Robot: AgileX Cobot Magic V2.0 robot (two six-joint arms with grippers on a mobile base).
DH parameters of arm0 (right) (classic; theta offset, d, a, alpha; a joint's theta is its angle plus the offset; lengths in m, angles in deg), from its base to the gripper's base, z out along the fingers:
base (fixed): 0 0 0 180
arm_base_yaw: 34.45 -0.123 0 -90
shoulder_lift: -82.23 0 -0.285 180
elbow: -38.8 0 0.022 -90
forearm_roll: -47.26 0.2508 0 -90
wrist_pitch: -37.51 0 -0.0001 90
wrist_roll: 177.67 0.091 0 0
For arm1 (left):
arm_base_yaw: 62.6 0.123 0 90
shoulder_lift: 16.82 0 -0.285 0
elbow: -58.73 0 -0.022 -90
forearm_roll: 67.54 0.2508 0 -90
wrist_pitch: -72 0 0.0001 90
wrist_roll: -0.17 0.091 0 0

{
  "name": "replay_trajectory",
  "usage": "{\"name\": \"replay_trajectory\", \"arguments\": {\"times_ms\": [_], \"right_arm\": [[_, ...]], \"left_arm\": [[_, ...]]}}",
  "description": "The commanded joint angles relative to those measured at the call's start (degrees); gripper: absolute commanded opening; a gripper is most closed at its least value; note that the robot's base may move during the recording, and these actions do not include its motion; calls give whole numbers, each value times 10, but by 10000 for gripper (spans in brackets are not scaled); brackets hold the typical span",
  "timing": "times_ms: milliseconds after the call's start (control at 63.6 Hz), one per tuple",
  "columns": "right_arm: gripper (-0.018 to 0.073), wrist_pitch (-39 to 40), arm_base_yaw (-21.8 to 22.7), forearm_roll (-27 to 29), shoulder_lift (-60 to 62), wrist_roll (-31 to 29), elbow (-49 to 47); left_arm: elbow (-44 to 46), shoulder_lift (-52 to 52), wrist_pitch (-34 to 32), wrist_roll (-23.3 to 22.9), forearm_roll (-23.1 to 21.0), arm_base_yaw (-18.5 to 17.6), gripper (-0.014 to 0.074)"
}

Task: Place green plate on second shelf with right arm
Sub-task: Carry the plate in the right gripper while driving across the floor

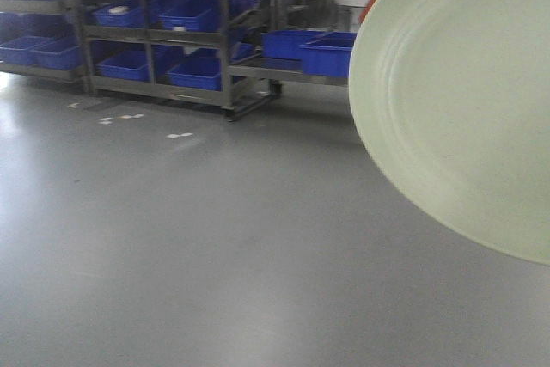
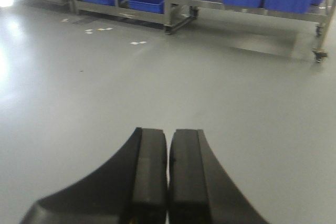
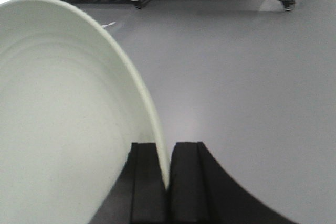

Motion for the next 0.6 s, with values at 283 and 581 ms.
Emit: {"name": "replay_trajectory", "arguments": {"times_ms": [283,581], "right_arm": [[56,62,3,3,0,1,-19],[56,62,3,3,0,1,-19]], "left_arm": [[-23,13,-50,-3,-1,-5,125],[-23,13,-50,-3,-1,-5,125]]}}
